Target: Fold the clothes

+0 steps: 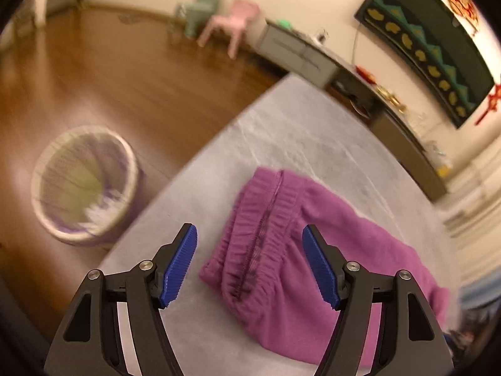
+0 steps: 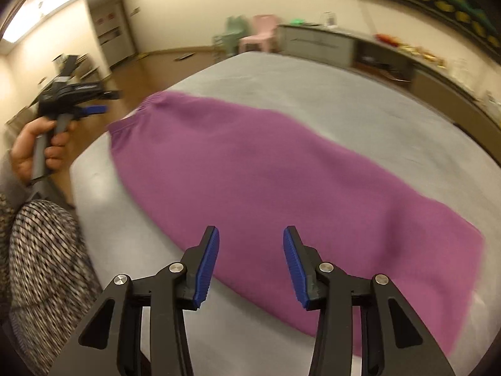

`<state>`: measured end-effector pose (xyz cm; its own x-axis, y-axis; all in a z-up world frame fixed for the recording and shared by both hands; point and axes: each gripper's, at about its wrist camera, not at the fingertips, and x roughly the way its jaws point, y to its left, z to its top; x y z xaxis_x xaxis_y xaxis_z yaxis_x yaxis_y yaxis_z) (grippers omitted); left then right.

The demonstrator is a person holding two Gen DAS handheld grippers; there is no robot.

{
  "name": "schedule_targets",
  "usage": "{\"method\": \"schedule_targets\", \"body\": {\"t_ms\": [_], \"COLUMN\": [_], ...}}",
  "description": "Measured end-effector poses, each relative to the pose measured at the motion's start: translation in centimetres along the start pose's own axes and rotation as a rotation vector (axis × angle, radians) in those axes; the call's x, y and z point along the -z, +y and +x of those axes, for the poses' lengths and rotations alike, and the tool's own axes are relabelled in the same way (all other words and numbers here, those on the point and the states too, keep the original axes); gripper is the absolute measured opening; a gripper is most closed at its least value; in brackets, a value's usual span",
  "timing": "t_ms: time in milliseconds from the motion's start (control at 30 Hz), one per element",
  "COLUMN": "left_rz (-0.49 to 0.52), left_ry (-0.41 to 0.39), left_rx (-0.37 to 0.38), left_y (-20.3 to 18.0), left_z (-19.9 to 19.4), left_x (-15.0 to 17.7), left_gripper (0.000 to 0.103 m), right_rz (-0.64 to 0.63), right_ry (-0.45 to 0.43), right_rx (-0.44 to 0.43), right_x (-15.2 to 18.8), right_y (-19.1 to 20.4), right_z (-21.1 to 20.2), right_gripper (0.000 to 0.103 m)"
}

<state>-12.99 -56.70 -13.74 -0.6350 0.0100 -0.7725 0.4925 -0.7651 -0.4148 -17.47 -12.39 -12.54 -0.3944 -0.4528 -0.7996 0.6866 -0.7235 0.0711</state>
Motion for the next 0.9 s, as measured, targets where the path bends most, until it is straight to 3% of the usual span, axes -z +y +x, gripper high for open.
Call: {"method": "schedule_targets", "body": {"t_ms": [200,367,467,600,633,667,700,833,900], "left_rz": [-0.024,-0.028,-0.021,0.043,0.046,0.046,0.05,0.113,0.167], "left_ry": [0.064,0.025,0.074,0.074,0.071,0.079,0.105,0.066,0.01], "left_rx": [0.112,0.137,0.248,0.217,0.212,0.201,0.194,0.161,0.146], "left_y": [0.7,0.8,0.0,-1.4,-1.5,-1.5,-1.6,-4.0,-6.0], "left_z": [4.7,4.2,4.9,5.1,5.2,5.3,5.8,4.5,2.3], "left_x": [0.5,0.5,0.6,0.9,1.0,1.0,0.9,0.8,0.7], "left_gripper": [0.072,0.077,0.079,0.078,0.07,0.053,0.016,0.012,0.011], "right_rz": [-0.093,-0.151,-0.156,-0.163,-0.165,-0.167,-0.174,-0.176,-0.079], "right_ry": [0.051,0.086,0.112,0.163,0.176,0.189,0.193,0.183,0.166], "right_rx": [-0.074,-0.127,-0.146,-0.095,-0.08,-0.065,-0.054,-0.096,-0.142], "right_x": [-3.4,-6.6,-9.2,-10.5,-10.8,-11.1,-11.2,-11.3,-11.1], "right_y": [6.7,11.6,14.2,15.8,16.1,16.5,16.7,16.3,13.8], "right_z": [4.9,8.7,12.1,14.8,15.4,16.0,16.2,15.6,14.3], "right_gripper": [0.045,0.045,0.045,0.046,0.046,0.046,0.046,0.046,0.043]}}
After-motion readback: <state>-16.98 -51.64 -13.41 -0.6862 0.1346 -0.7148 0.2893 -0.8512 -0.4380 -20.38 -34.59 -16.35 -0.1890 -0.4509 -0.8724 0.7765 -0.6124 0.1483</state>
